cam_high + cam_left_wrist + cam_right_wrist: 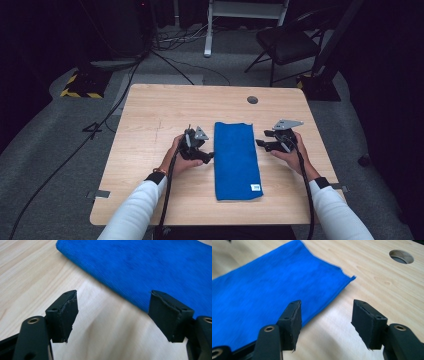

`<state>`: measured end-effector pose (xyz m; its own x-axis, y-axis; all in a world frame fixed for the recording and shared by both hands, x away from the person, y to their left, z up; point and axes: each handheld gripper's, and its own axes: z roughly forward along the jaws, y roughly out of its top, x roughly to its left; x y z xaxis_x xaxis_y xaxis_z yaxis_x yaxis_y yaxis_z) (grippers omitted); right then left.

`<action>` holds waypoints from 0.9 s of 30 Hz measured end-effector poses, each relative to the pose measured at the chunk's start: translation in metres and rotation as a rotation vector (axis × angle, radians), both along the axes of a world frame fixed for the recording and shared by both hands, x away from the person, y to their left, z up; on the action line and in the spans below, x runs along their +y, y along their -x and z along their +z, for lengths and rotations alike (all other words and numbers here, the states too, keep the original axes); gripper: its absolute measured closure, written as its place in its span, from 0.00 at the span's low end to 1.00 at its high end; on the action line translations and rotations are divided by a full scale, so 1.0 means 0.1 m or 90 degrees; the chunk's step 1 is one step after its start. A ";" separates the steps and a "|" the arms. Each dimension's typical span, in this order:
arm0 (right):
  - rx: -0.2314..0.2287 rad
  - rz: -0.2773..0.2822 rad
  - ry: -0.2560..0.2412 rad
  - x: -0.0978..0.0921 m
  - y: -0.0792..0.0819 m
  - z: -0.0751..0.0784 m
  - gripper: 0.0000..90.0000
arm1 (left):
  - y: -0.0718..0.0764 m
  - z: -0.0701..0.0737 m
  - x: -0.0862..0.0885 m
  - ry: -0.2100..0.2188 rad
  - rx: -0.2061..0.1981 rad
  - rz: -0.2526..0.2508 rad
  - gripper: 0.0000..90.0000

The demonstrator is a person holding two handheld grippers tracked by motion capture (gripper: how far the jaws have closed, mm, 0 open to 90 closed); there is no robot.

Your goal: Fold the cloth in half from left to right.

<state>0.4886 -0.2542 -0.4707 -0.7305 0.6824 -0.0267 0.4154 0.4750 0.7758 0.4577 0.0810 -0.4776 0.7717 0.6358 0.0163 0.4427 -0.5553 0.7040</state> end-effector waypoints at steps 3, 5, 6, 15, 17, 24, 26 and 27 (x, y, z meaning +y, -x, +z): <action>0.003 -0.005 0.006 0.08 -0.10 -0.05 0.46 | -0.14 -0.02 -0.06 -0.004 -0.005 0.011 0.27; 0.013 -0.008 0.020 0.15 -0.18 -0.08 0.45 | -0.24 -0.04 -0.09 -0.001 0.006 0.026 0.27; 0.013 -0.009 0.026 0.19 -0.21 -0.09 0.45 | -0.29 -0.05 -0.10 0.008 0.009 0.036 0.27; 0.028 -0.035 0.021 0.45 -0.47 -0.16 0.41 | -0.62 -0.17 -0.28 0.009 0.046 0.088 0.26; 0.036 -0.040 0.026 0.49 -0.52 -0.17 0.41 | -0.66 -0.18 -0.32 0.007 0.047 0.102 0.26; 0.053 -0.089 0.047 0.51 -0.65 -0.23 0.40 | -0.76 -0.19 -0.34 0.010 0.048 0.115 0.28; 0.063 -0.099 0.033 0.51 -0.67 -0.24 0.40 | -0.77 -0.19 -0.34 0.008 0.046 0.111 0.33; 0.063 -0.099 0.033 0.51 -0.67 -0.24 0.40 | -0.78 -0.19 -0.34 0.010 0.045 0.112 0.33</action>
<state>0.5559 -0.2037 -0.4944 -0.6171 0.7869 0.0023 0.5602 0.4373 0.7035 0.5353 0.0472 -0.4965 0.6473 0.7609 -0.0441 0.5803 -0.4545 0.6758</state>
